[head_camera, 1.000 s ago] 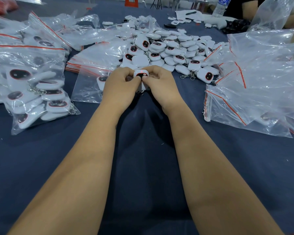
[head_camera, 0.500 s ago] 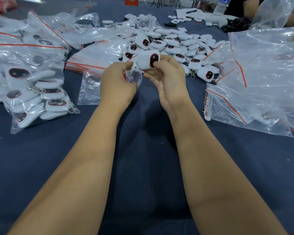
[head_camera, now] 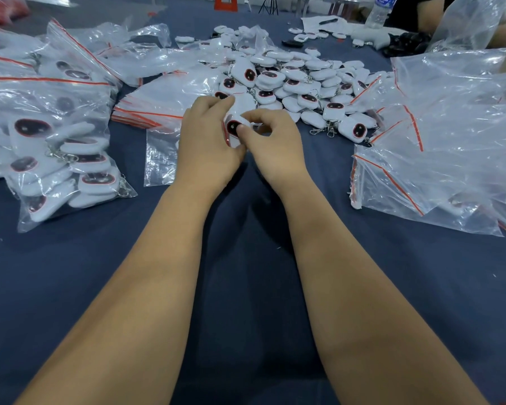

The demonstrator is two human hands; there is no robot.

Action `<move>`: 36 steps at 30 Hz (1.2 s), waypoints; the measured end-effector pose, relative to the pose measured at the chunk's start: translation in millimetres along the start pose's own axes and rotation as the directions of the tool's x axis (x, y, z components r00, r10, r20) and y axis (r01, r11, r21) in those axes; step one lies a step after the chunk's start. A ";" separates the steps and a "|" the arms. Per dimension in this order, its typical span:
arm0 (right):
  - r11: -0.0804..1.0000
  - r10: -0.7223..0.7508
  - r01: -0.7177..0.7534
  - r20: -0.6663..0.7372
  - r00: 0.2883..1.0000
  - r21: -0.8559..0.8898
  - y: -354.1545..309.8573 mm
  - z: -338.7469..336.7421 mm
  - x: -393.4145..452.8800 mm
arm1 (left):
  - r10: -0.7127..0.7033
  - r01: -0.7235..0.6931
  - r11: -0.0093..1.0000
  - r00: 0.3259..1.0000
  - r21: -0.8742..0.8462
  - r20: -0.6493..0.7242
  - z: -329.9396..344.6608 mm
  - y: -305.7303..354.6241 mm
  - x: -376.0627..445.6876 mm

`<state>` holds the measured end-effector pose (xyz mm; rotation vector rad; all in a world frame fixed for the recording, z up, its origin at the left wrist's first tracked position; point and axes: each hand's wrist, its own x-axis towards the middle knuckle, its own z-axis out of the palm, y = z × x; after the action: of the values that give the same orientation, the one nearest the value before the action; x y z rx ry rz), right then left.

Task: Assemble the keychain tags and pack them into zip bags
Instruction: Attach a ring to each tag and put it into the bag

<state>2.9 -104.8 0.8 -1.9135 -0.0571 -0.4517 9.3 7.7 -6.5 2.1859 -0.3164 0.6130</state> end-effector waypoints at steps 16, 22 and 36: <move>0.990 0.127 -0.127 0.005 0.992 0.054 2.3 -9.6 4.5 | -0.049 0.077 0.992 0.964 0.098 -0.262 -10.4 -1.1 -0.9; 0.876 0.231 -0.218 -0.023 0.973 -0.431 15.2 -26.0 20.0 | -0.041 0.072 0.985 0.981 0.157 -0.190 -5.2 -2.1 2.2; 0.587 0.281 -0.176 -0.005 0.960 -0.790 27.8 -18.6 50.7 | -0.117 0.119 0.984 0.993 0.133 -0.023 0.9 -9.4 5.4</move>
<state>51.6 -141.1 -1.1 -2.7836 0.3776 -0.1720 18.1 12.8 -10.3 2.3090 -0.1394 0.5999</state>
